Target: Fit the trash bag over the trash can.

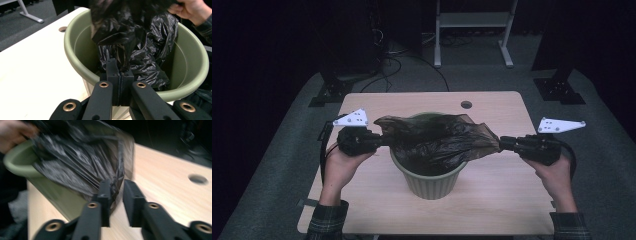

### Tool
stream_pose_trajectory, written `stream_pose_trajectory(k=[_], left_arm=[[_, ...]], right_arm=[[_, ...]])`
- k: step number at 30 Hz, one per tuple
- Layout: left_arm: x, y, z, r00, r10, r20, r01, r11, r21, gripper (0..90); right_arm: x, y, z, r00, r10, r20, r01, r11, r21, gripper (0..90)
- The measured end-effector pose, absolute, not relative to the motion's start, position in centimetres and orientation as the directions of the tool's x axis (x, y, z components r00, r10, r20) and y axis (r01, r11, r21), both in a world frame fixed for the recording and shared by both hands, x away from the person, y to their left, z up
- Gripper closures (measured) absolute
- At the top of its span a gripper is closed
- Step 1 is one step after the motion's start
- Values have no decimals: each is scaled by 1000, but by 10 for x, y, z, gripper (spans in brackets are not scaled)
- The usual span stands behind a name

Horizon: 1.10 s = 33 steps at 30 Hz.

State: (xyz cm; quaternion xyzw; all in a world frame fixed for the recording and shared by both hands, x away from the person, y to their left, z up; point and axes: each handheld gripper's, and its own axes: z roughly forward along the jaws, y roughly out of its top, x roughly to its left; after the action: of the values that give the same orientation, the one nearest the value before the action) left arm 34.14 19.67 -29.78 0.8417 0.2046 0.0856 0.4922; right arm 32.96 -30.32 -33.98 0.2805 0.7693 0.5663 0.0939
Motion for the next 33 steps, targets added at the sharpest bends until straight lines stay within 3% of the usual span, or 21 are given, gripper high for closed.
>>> stream_pose_trajectory(k=[7,14,23,28,33], left_arm=[[343,193,-298,907,418,-59,258,-438,861,895],[343,192,-299,909,413,-60,258,-442,859,895],[343,195,-296,909,412,-59,254,-438,862,895],[343,195,-296,910,410,-58,252,-439,862,895],[343,195,-295,909,412,-60,255,-437,863,895]], right_arm=[[336,-276,-307,-858,503,106,234,198,952,628],[354,-229,-285,-887,460,45,174,243,954,611],[391,-197,-273,-878,478,19,181,294,939,603],[404,-199,-284,-869,492,59,243,319,916,689],[405,-206,-290,-867,491,86,272,322,907,900]])
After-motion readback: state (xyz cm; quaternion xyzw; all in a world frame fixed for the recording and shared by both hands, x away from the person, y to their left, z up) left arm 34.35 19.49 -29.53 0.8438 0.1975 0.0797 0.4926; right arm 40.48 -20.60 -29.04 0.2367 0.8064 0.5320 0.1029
